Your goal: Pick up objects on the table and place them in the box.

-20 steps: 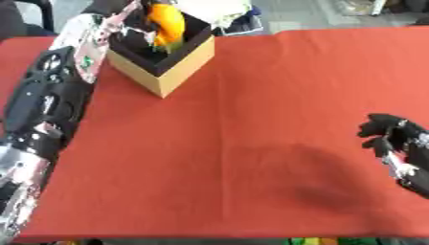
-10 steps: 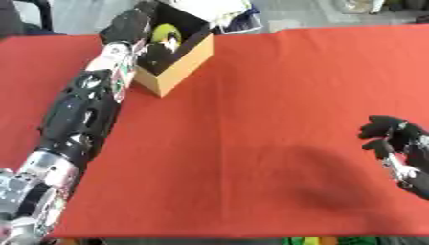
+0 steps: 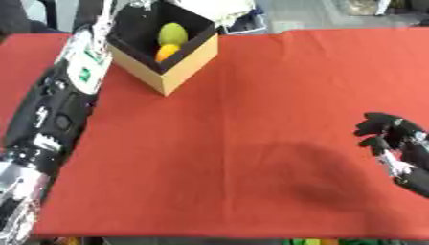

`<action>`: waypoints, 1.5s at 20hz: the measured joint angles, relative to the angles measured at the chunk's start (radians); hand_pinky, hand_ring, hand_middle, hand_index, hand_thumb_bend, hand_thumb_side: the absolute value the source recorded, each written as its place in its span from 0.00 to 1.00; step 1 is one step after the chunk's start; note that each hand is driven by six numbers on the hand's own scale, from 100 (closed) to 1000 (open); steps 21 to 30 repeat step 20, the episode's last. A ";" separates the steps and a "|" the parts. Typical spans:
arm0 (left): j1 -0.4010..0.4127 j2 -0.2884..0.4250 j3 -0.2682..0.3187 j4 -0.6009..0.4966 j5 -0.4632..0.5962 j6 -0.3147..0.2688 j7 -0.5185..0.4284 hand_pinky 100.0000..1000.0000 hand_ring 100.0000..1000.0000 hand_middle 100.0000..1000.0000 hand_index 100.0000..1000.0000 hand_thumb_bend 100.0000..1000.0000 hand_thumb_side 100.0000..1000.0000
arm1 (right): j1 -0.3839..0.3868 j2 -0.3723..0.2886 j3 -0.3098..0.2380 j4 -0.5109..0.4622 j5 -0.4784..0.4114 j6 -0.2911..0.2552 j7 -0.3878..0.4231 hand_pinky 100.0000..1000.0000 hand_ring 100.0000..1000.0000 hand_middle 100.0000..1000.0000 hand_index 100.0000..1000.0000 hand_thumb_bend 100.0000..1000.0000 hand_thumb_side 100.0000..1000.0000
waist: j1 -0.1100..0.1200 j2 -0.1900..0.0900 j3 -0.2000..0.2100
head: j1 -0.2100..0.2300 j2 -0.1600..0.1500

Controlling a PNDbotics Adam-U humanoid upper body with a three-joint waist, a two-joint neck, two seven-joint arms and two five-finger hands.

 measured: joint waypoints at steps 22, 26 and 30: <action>0.628 -0.071 -0.005 -0.719 0.538 -0.118 -0.193 0.66 0.56 0.54 0.78 0.00 0.81 | -0.005 0.001 -0.006 0.000 0.000 -0.003 -0.012 0.61 0.71 0.68 0.86 0.00 0.41 | -0.019 0.003 0.034 | -0.031 -0.008; 0.628 -0.071 -0.005 -0.719 0.538 -0.118 -0.193 0.66 0.56 0.54 0.78 0.00 0.81 | -0.005 0.001 -0.006 0.000 0.000 -0.003 -0.012 0.61 0.71 0.68 0.86 0.00 0.41 | -0.019 0.003 0.034 | -0.031 -0.008; 0.628 -0.071 -0.005 -0.719 0.538 -0.118 -0.193 0.66 0.56 0.54 0.78 0.00 0.81 | -0.005 0.001 -0.006 0.000 0.000 -0.003 -0.012 0.61 0.71 0.68 0.86 0.00 0.41 | -0.019 0.003 0.034 | -0.031 -0.008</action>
